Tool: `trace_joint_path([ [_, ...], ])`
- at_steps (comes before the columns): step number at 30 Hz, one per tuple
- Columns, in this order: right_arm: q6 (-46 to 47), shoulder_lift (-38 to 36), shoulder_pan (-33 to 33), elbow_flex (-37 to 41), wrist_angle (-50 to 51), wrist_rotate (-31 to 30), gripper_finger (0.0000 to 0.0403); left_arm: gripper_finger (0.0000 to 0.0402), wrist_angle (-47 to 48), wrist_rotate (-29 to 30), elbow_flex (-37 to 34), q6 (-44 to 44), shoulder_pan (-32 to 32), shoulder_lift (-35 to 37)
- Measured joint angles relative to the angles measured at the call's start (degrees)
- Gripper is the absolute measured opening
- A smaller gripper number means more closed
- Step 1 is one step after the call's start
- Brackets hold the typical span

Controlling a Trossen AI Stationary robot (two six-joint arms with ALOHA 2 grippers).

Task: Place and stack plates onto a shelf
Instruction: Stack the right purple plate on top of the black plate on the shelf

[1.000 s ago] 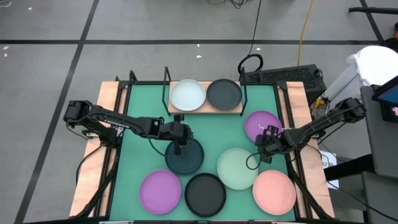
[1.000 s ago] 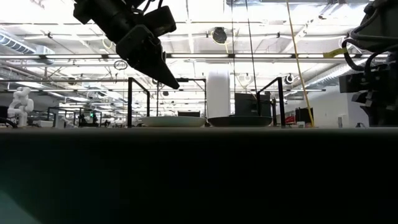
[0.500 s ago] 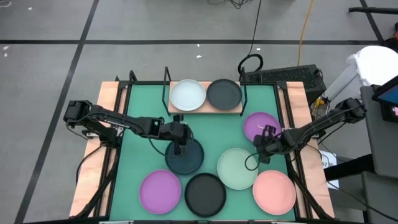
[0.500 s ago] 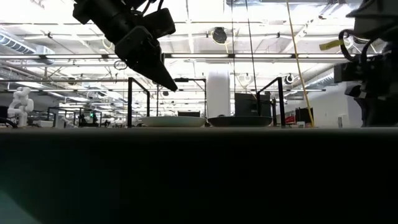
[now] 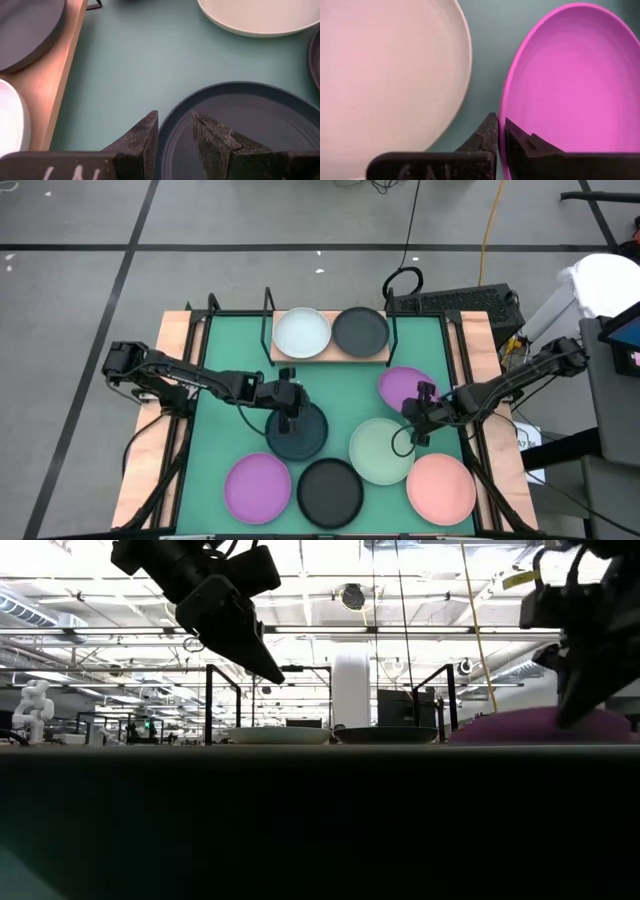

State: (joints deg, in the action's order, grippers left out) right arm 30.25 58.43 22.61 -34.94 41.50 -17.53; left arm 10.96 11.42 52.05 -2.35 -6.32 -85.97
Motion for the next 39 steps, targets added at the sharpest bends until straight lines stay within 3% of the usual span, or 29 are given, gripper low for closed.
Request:
trace_joint_path([
  [17,-5.94,0.63,0.00,-4.63,-6.57,1.56,0.0002,0.0124,-0.02,0.00,0.00,1.40,-1.54,0.02],
  [30,-17.24,11.55,0.00,-15.32,-10.51,2.71,0.0002,0.0124,-0.33,0.00,0.00,1.64,-1.49,0.00],
  [39,-27.87,15.89,-1.06,-22.55,-10.26,-2.71,0.0002,0.0124,-0.22,0.00,0.00,2.24,-1.49,0.00],
])
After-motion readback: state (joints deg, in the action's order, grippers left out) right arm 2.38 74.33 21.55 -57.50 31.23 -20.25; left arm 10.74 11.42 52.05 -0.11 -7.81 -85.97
